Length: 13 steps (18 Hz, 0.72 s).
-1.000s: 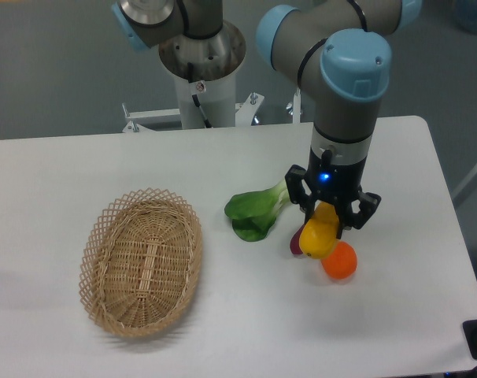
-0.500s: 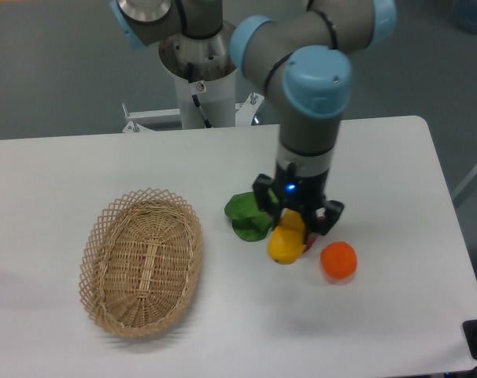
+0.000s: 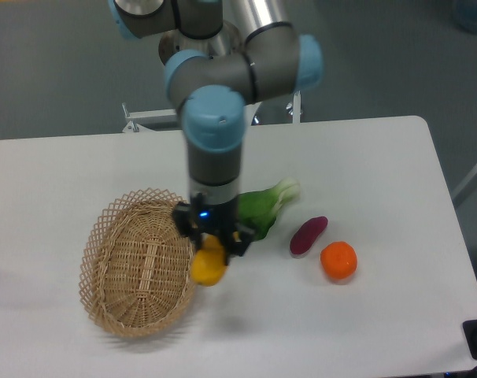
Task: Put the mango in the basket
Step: 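Carry the mango over the wicker basket and lower it inside, then open the gripper to release the mango into the basket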
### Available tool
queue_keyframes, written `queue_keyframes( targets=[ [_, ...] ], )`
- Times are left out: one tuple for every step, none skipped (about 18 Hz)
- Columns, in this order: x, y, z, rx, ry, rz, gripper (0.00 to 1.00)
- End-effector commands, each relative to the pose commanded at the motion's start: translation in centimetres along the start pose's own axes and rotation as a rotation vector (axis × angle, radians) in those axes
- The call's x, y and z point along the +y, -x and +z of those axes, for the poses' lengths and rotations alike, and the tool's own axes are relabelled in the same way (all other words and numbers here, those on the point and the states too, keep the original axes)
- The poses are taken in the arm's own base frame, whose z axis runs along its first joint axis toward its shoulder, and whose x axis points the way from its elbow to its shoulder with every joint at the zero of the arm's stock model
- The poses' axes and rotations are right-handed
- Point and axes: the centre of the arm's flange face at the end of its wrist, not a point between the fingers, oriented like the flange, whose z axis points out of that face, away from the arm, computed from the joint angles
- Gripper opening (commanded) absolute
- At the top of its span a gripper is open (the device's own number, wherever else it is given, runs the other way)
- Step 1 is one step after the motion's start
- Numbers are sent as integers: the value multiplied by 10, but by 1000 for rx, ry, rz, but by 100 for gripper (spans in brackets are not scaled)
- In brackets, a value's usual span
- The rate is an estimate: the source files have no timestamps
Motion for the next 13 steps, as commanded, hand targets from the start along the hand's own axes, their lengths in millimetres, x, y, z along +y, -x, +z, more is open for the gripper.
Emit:
queue_keyframes(
  targets=[
    [-2, -9, 10, 7, 7, 0, 55],
    [-6, -19, 17, 11, 6, 8, 55],
    [-10, -27, 22, 13, 4, 14, 55],
    [-13, -34, 26, 13, 0, 16, 55],
    [-16, -44, 36, 18, 2, 25, 55],
    [-16, -51, 45, 25, 12, 35, 55],
    [-16, -55, 56, 31, 21, 40, 55],
    [-16, -57, 65, 38, 32, 45, 55],
    [-19, -56, 70, 40, 36, 46, 55],
    [-21, -60, 75, 42, 38, 55, 56],
    [-23, -68, 81, 46, 40, 65, 58],
    [-23, -71, 83, 47, 41, 68, 60],
    [-22, -71, 84, 47, 42, 70, 61]
  ],
)
